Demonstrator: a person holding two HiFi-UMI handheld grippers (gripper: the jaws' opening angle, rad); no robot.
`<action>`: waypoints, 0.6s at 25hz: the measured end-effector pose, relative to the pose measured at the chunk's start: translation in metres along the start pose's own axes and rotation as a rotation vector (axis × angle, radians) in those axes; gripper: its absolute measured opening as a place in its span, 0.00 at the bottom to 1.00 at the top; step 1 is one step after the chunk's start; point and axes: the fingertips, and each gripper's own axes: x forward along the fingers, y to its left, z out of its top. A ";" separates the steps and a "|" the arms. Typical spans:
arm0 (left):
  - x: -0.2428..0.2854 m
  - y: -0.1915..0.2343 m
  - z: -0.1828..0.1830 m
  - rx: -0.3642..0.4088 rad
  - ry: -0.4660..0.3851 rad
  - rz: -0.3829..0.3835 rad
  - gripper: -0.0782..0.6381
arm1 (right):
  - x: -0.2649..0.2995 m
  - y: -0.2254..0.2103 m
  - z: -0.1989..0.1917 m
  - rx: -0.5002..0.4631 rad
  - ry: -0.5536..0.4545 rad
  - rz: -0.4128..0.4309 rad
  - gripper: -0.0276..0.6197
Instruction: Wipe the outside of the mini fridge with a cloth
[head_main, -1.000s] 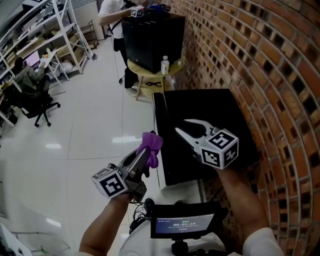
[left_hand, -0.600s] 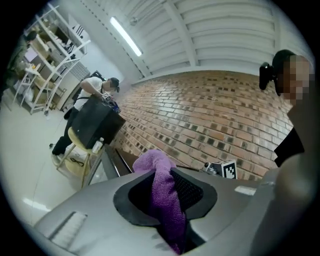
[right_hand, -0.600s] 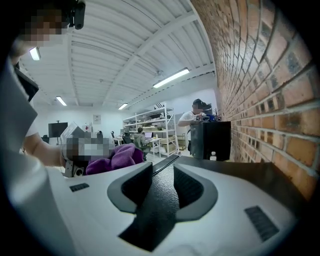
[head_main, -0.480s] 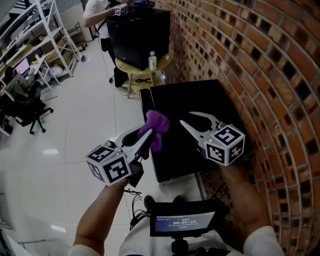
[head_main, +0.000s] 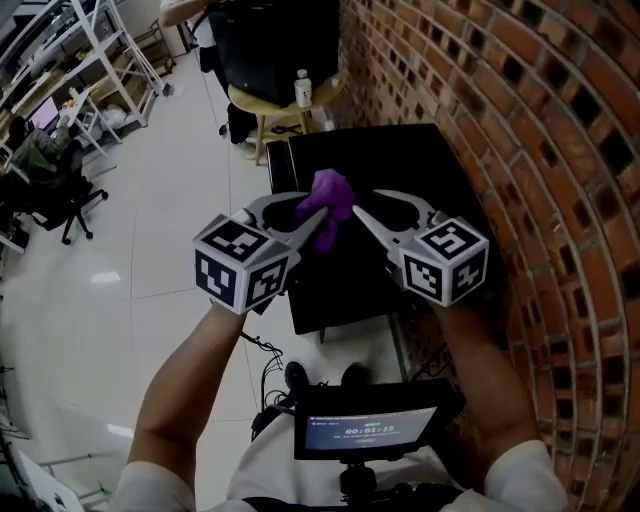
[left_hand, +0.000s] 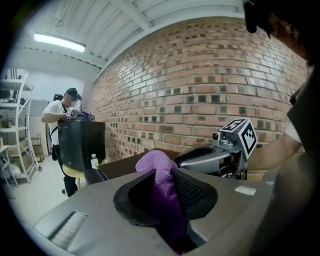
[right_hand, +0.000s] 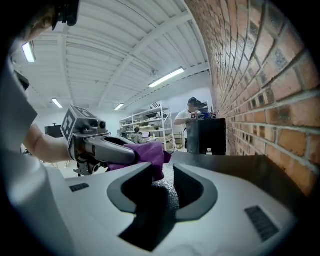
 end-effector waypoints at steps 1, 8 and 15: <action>0.004 -0.002 -0.003 0.020 0.023 0.002 0.22 | 0.000 0.001 -0.002 0.005 0.005 0.006 0.24; 0.020 -0.007 -0.027 0.140 0.166 -0.031 0.24 | -0.004 0.005 -0.005 0.017 0.016 0.005 0.24; 0.027 -0.019 -0.028 0.228 0.163 -0.169 0.31 | -0.013 -0.005 0.001 0.035 0.004 -0.177 0.24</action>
